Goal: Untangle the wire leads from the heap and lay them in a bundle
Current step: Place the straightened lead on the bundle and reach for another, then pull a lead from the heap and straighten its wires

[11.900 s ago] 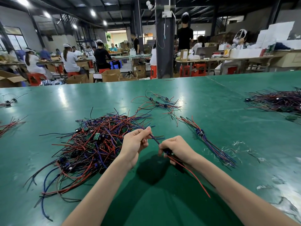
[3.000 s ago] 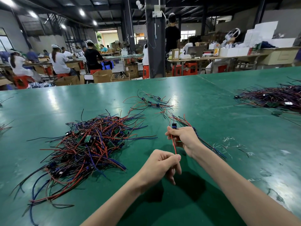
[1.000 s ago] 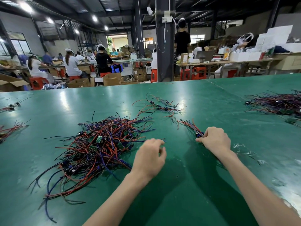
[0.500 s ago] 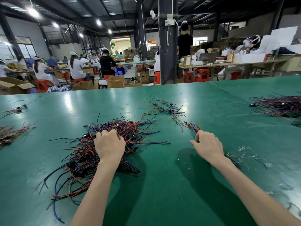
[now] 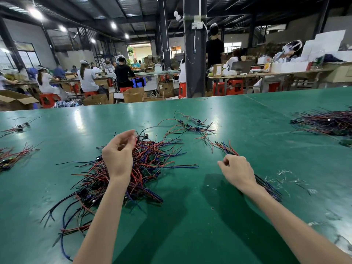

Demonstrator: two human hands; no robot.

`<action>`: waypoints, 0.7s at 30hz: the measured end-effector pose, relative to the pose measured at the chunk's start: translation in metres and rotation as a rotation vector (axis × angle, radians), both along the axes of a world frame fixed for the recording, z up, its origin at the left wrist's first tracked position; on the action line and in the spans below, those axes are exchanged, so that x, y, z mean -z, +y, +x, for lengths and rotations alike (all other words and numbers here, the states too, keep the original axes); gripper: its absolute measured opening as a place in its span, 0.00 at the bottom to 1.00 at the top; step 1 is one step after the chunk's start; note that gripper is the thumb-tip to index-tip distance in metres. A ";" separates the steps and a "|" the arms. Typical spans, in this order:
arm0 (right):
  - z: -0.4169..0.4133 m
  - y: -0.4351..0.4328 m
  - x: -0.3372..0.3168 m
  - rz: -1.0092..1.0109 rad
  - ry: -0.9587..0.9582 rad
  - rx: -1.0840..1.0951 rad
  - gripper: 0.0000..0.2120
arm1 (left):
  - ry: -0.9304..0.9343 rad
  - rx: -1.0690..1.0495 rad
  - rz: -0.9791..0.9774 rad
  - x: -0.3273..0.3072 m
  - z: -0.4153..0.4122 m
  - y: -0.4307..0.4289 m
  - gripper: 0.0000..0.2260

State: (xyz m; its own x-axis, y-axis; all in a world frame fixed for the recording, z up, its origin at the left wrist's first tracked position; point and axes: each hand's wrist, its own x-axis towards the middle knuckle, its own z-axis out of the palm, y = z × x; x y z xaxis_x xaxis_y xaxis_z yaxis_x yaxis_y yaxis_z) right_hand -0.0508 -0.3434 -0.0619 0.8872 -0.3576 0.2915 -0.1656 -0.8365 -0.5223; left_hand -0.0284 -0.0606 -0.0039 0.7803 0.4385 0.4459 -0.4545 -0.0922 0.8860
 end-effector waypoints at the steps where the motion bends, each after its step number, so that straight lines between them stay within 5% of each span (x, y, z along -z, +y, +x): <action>1: 0.000 0.000 0.000 0.009 -0.009 -0.004 0.12 | -0.043 0.029 0.009 -0.002 -0.002 -0.003 0.11; 5: 0.000 0.003 -0.005 0.155 -0.070 -0.169 0.11 | -0.114 0.170 0.054 -0.002 -0.012 -0.020 0.12; 9: -0.008 0.020 -0.013 0.651 0.052 -0.437 0.10 | -0.077 0.338 0.108 0.002 -0.024 -0.044 0.11; 15: -0.015 0.040 -0.017 1.325 0.379 -0.547 0.16 | 0.091 0.763 0.272 0.013 -0.040 -0.068 0.10; 21: -0.017 0.038 -0.015 1.427 0.362 -0.602 0.09 | 0.321 1.082 0.403 0.022 -0.045 -0.072 0.09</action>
